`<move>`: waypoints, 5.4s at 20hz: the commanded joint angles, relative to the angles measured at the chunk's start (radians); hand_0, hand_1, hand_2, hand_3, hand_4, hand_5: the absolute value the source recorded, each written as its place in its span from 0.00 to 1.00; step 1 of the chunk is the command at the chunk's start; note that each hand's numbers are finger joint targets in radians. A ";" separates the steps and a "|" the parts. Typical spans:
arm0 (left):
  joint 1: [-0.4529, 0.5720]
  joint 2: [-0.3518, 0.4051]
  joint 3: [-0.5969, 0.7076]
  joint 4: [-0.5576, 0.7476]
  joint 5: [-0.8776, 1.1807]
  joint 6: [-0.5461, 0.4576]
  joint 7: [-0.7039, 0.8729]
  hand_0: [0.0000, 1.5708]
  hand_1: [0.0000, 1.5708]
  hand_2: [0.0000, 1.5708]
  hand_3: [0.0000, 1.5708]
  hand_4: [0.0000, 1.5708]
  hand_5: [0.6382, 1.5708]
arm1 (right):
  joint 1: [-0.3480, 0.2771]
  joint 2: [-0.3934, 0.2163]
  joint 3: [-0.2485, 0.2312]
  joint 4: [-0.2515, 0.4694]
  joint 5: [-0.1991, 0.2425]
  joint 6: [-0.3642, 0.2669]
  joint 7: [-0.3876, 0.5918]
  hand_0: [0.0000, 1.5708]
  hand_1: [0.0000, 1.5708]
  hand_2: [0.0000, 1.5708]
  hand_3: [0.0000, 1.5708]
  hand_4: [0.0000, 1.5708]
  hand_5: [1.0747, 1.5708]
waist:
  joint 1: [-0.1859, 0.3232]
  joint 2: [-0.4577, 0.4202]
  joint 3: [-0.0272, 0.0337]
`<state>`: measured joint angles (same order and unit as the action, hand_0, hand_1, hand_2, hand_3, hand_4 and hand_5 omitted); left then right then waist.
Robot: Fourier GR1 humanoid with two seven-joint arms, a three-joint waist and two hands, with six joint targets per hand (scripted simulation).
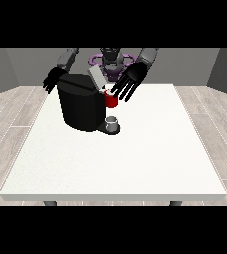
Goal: Insert the coffee pod into the coffee machine and close the lid
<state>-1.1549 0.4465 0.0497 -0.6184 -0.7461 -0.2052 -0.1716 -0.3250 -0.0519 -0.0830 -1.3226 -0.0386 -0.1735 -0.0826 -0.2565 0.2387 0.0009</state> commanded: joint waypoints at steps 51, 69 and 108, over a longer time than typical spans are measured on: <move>0.767 -0.445 0.191 -0.442 0.649 -0.095 0.041 0.00 0.00 0.00 0.00 0.00 1.00 | 0.035 -0.082 0.088 -0.103 0.049 0.148 0.115 0.00 0.00 0.00 0.00 0.00 1.00 | 0.409 -0.414 -0.0006; 0.905 -0.376 0.139 -0.712 0.738 -0.032 0.075 0.00 0.00 0.00 0.00 0.00 1.00 | -0.146 -0.084 0.019 0.113 0.010 0.222 0.049 0.00 0.00 0.00 0.00 0.00 1.00 | 0.354 -0.234 -0.0009; 0.841 -0.316 0.120 -0.742 0.794 0.001 0.092 0.00 0.00 0.00 0.00 0.00 1.00 | -0.415 -0.090 0.081 0.277 0.161 0.187 0.003 0.00 0.00 0.00 0.00 0.08 1.00 | 0.432 -0.126 -0.0008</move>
<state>-0.2835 0.1254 0.1746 -1.3399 0.0416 -0.2003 -0.0901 -0.7235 -0.1367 -0.0688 -1.0643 0.0402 0.0054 0.0091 0.1390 0.0824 0.0091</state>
